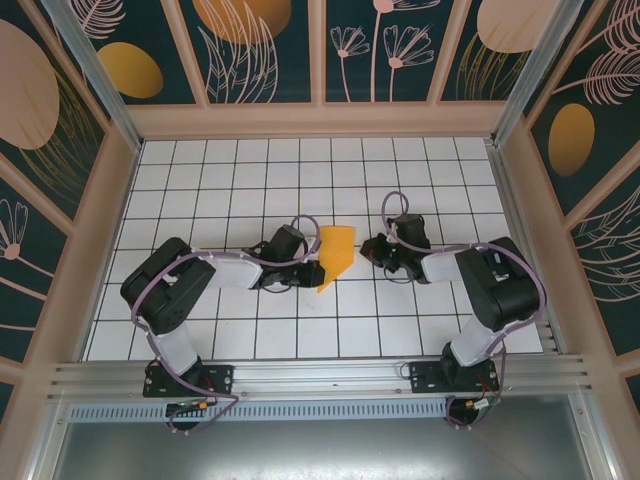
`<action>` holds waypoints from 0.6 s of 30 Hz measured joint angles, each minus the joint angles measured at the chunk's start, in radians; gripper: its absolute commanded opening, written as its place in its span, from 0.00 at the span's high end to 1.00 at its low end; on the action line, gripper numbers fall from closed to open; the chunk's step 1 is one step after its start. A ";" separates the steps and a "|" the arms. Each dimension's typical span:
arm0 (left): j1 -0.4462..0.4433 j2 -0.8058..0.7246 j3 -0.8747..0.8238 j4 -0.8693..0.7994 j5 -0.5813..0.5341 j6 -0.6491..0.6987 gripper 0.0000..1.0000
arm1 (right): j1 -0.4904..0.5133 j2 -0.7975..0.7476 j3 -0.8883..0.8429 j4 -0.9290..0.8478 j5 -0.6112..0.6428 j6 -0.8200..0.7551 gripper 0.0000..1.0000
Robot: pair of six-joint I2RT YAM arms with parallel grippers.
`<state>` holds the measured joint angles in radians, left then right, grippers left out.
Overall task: Fold a paper plane with a square sheet of paper (pick it up from the middle)
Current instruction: Third fold the triangle at the center of the table.
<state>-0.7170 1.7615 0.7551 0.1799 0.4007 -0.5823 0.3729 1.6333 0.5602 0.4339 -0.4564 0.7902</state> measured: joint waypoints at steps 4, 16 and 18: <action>0.000 -0.070 -0.026 -0.081 -0.021 0.012 0.83 | 0.008 -0.092 0.000 -0.026 0.004 -0.005 0.73; 0.000 -0.126 0.071 -0.117 -0.096 0.002 0.86 | 0.080 -0.107 0.000 -0.071 -0.021 0.005 0.53; 0.000 -0.116 0.071 -0.121 -0.102 -0.001 0.86 | 0.090 -0.092 0.000 -0.064 -0.034 0.009 0.52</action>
<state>-0.7170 1.6459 0.8257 0.0586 0.2985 -0.5831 0.4629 1.5414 0.5598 0.3695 -0.4904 0.7994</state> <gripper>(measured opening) 0.144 0.467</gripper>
